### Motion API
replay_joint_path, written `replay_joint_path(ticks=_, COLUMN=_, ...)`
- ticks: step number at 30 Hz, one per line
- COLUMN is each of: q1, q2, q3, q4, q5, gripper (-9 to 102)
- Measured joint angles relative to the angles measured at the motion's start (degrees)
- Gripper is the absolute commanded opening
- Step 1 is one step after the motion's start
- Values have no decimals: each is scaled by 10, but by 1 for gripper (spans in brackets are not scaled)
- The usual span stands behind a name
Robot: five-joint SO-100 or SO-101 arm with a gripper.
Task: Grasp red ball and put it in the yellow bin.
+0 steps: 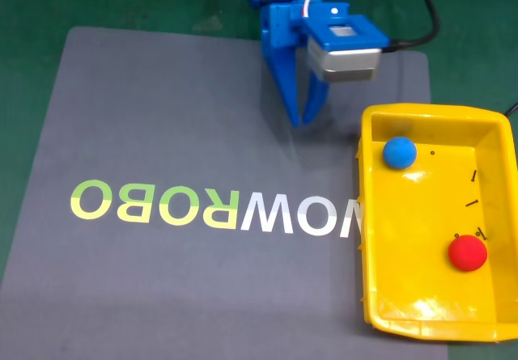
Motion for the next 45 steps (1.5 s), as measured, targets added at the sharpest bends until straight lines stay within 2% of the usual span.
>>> replay_joint_path(ticks=5, q1=40, q2=139, q3=108, q4=83, q5=-8, gripper=0)
replay_joint_path(ticks=12, q1=53, q2=251, q3=140, q4=210, q5=-10, gripper=0)
replay_joint_path(ticks=18, q1=75, q2=323, q3=140, q4=352, q5=1, gripper=0)
replay_joint_path(ticks=26, q1=87, q2=332, q3=140, q4=467, q5=42, gripper=0)
replay_joint_path(ticks=45, q1=87, q2=332, q3=140, q4=490, q5=60, gripper=0)
